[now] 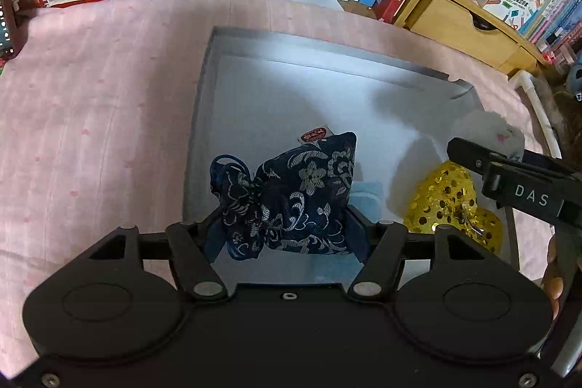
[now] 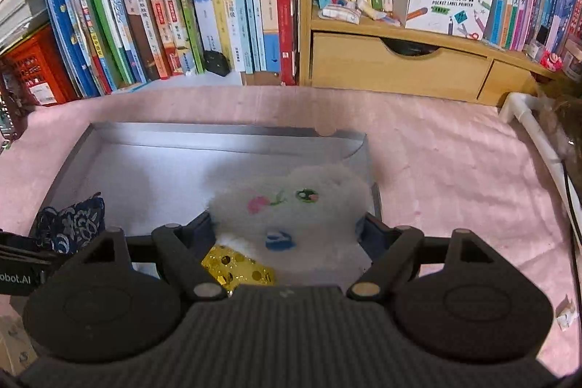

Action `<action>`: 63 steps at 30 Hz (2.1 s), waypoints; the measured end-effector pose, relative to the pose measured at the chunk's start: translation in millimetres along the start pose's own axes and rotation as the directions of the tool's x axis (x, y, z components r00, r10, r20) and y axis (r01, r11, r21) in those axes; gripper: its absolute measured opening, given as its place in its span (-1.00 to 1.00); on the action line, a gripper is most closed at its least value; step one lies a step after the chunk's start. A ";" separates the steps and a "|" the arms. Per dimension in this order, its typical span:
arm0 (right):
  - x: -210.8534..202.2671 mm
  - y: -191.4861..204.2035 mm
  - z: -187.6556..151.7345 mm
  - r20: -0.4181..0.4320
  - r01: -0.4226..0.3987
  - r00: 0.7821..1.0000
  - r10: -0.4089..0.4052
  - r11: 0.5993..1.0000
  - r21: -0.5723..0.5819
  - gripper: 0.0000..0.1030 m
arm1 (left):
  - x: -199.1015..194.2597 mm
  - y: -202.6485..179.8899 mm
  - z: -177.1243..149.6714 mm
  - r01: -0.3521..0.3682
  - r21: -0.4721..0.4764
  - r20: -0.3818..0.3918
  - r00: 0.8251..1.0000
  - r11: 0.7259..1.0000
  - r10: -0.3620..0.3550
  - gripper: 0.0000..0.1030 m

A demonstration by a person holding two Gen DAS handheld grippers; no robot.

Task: Organize books
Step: 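Lower the pouch into the foil tray while the right tool releases the fluffy toy, then withdraw both tools from the tray back toward the remaining items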

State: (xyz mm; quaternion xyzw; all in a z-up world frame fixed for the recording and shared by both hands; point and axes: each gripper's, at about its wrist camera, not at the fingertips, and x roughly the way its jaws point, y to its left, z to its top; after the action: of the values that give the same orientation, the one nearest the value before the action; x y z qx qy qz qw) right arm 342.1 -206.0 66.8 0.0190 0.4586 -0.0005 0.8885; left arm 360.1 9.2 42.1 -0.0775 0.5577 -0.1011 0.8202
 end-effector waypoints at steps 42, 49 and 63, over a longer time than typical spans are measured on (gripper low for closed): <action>-120.4 3.1 -66.1 0.267 -0.095 0.956 0.121 0.990 -0.107 0.95 | -119.2 -8.5 -102.0 -0.021 0.116 0.293 0.956 0.993 -0.014 0.60; -142.8 -1.0 -98.8 0.365 -0.086 0.924 0.115 0.992 -0.093 1.00 | -135.7 -15.9 -143.3 -0.012 0.153 0.350 0.936 0.988 -0.042 0.64; -178.2 -0.4 -154.2 0.463 -0.063 0.877 0.130 0.986 -0.158 1.00 | -150.2 -19.3 -209.9 -0.002 0.189 0.426 0.901 0.982 -0.081 0.72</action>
State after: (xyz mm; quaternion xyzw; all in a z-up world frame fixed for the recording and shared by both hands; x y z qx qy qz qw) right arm 113.2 -204.0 122.8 -0.0203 0.2260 0.0707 0.9714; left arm 109.5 25.4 105.0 -0.0327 0.3485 -0.1494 0.9247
